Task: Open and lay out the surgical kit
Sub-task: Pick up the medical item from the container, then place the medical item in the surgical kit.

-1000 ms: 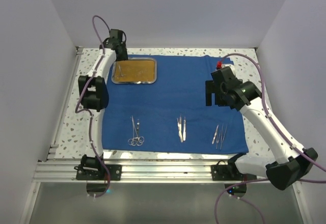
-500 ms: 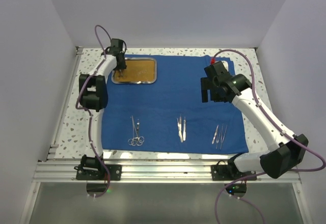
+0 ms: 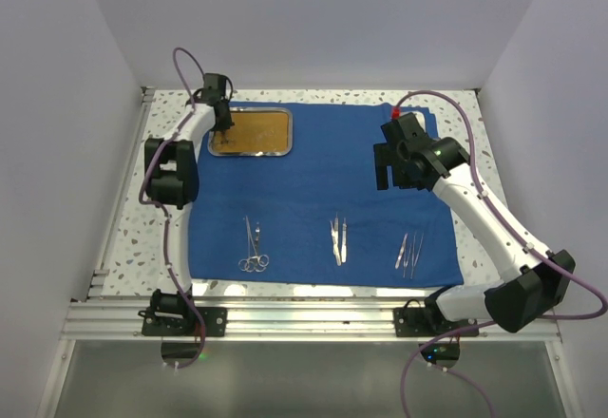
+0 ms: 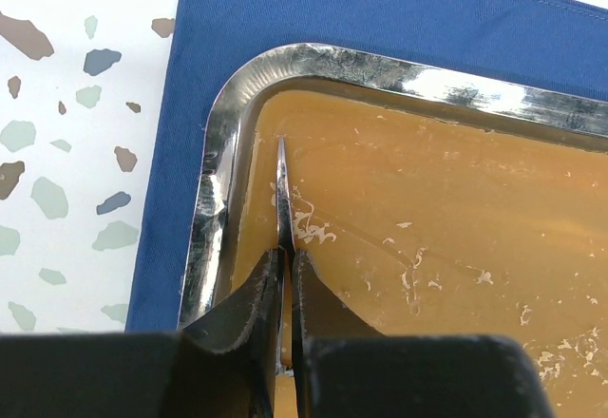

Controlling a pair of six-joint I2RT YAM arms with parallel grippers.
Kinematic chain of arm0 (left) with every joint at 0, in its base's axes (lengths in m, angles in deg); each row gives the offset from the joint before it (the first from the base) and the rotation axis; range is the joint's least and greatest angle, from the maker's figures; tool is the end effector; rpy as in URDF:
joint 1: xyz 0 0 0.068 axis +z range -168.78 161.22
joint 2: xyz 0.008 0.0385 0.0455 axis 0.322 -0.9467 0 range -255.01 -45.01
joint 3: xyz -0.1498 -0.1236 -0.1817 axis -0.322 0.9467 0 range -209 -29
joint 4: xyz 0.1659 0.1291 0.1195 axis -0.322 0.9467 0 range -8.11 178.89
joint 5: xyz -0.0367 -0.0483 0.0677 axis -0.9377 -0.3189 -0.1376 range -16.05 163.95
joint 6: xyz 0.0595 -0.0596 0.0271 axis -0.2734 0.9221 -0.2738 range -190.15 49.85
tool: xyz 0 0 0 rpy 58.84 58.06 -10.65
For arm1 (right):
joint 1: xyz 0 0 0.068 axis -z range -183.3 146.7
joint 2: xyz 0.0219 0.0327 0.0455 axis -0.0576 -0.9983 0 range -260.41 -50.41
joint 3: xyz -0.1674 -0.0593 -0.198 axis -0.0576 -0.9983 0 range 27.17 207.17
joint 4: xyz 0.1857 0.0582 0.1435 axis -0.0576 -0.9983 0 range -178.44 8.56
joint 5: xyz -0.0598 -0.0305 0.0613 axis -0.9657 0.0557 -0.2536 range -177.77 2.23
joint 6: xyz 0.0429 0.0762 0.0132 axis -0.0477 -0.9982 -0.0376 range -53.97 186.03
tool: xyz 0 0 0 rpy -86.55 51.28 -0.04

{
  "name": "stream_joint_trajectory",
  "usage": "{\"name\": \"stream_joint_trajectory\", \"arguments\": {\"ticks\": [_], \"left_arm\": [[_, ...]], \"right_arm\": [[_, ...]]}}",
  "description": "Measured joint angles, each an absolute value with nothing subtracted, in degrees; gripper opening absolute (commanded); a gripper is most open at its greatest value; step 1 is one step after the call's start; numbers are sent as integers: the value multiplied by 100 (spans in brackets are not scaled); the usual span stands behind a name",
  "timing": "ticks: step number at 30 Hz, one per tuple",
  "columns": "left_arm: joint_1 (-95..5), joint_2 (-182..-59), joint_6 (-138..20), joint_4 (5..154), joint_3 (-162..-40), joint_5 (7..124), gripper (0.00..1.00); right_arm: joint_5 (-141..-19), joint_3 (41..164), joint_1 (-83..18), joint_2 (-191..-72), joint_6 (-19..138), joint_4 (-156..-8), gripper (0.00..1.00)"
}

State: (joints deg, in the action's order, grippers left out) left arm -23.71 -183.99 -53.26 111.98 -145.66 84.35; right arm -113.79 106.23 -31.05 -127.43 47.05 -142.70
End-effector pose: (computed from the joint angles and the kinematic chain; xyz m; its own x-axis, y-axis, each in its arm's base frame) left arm 0.5353 -0.0319 0.1328 -0.7480 -0.2224 -0.6253 -0.2535 0.9665 -0.0405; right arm 0.2443 0.0896 0.3075 -0.7903 -0.0855 -0.6067 0.0396 0.9810 -0.1898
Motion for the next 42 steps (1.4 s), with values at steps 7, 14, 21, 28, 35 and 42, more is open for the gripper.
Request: {"name": "stream_joint_trajectory", "arguments": {"ticks": [7, 14, 21, 28, 35, 42], "left_arm": [[-2341, -18316, -5333, 11043, -14410, 8304, 0], [-2310, -18318, -5342, 11355, -14649, 8065, 0], [-2336, -18296, -5340, 11664, -15101, 7842, 0], [-2345, -17686, -5326, 11736, -14531, 7716, 0], [-2642, -15730, -5296, 11668, -12214, 7788, 0], [-3783, -13520, -4861, 11668, -9731, 7851, 0]], "right_arm": [[-11377, 10623, -3105, -12743, 4705, -14268, 98], [-11368, 10623, -3105, -12743, 4694, -14265, 98], [-11355, 10623, -3105, -12738, 4657, -14261, 98], [-11320, 10623, -3105, -12629, 4657, -14222, 98], [-11163, 10532, -3105, -12384, 4637, -14073, 98], [-10868, 10121, -3105, -12146, 4537, -13881, 98]]}}
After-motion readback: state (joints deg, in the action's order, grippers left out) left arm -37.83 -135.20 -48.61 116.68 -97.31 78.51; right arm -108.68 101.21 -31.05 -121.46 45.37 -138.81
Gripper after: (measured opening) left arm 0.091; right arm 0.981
